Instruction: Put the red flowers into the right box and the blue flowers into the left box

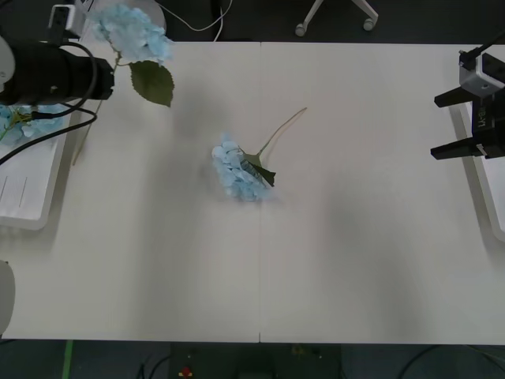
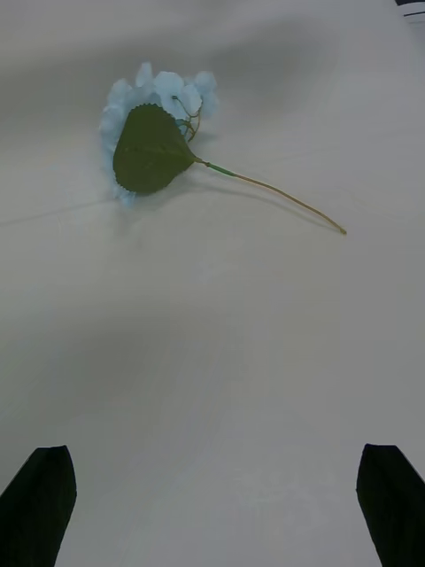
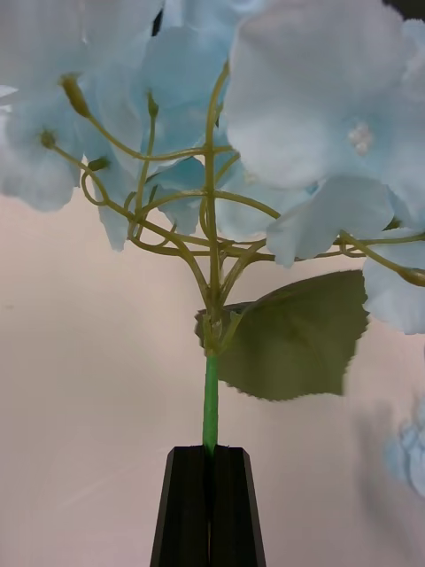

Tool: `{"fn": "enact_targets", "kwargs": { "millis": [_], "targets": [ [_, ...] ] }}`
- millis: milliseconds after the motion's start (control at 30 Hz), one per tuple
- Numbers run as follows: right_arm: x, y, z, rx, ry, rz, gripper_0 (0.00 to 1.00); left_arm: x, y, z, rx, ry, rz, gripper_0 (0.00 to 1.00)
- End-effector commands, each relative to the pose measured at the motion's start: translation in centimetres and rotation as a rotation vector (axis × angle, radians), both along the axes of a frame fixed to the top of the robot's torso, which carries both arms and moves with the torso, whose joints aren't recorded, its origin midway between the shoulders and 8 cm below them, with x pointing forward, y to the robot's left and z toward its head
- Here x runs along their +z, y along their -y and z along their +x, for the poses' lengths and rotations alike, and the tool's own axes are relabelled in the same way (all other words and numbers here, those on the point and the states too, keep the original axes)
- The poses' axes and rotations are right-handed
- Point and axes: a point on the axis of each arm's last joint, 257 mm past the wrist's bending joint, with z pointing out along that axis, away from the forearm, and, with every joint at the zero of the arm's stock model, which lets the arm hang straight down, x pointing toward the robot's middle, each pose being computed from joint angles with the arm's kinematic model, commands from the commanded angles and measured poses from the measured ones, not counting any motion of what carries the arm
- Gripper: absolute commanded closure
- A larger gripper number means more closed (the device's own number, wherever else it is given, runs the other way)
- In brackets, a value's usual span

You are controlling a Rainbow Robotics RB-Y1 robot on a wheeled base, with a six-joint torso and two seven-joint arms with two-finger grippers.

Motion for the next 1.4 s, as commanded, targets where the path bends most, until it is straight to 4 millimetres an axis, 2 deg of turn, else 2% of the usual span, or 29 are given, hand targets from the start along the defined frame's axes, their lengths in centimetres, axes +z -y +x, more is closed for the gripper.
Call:
{"fn": "enact_targets", "kwargs": {
  "millis": [33, 67, 100, 167, 267, 300, 433, 600, 800, 967, 1167, 1200, 1267, 1300, 1367, 1400],
  "targets": [
    [1.0, -1.4, -0.5, 0.035, 0.005, -0.001, 0.08, 2.7, -11.9, -2.2, 0.14, 0.126, 0.025, 1.0],
    [1.0, -1.8, -0.6, 0.042, 0.003, 0.009, 0.08, 2.8, -14.1, -2.8, 0.169, 0.148, 0.028, 1.0],
    [1.0, -2.0, -0.6, 0.043, 0.001, 0.016, 0.08, 2.7, -15.1, -3.2, 0.18, 0.153, 0.033, 1.0],
    [1.1, -2.5, -0.7, 0.051, -0.002, 0.036, 0.08, 2.0, -19.2, -4.9, 0.231, 0.156, 0.082, 1.0],
    [0.9, -2.8, -0.7, 0.054, -0.005, 0.043, 0.08, 1.9, -23.5, -6.5, 0.292, 0.192, 0.143, 1.0],
    [0.9, -2.8, -0.7, 0.054, -0.005, 0.044, 0.08, 1.8, -24.1, -6.8, 0.302, 0.195, 0.147, 1.0],
    [1.1, -3.3, -0.9, 0.063, -0.006, 0.059, 0.08, 1.4, -29.2, -9.5, 0.393, 0.176, 0.206, 1.0],
    [1.4, -3.7, -0.9, 0.066, -0.005, 0.079, 0.08, 0.4, -33.1, -11.6, 0.475, 0.135, 0.284, 1.0],
    [1.4, -3.9, -0.9, 0.069, -0.006, 0.086, 0.08, -3.2, -36.5, -12.6, 0.547, 0.067, 0.363, 1.0],
    [1.3, -3.9, -0.9, 0.068, -0.006, 0.084, 0.07, -5.5, -37.1, -12.3, 0.552, 0.046, 0.38, 1.0],
    [1.2, -3.9, -0.9, 0.068, -0.008, 0.082, 0.08, -6.3, -35.6, -11.3, 0.517, 0.039, 0.384, 0.98],
    [1.2, -3.9, -0.9, 0.068, -0.008, 0.082, 0.08, -6.2, -35.0, -10.9, 0.505, 0.045, 0.37, 0.92],
    [1.2, -3.9, -0.9, 0.068, -0.008, 0.082, 0.08, -6.2, -33.7, -10.3, 0.482, 0.051, 0.328, 0.67],
    [1.2, -3.9, -0.9, 0.068, -0.008, 0.082, 0.08, -6.3, -32.3, -9.9, 0.454, 0.047, 0.269, 0.4],
    [1.2, -3.9, -0.9, 0.068, -0.008, 0.082, 0.08, -6.1, -30.2, -9.4, 0.409, 0.036, 0.195, 0.25],
    [1.2, -3.9, -0.9, 0.068, -0.008, 0.082, 0.08, -6.0, -28.7, -9.1, 0.376, 0.024, 0.149, 0.21]
  ]
}}
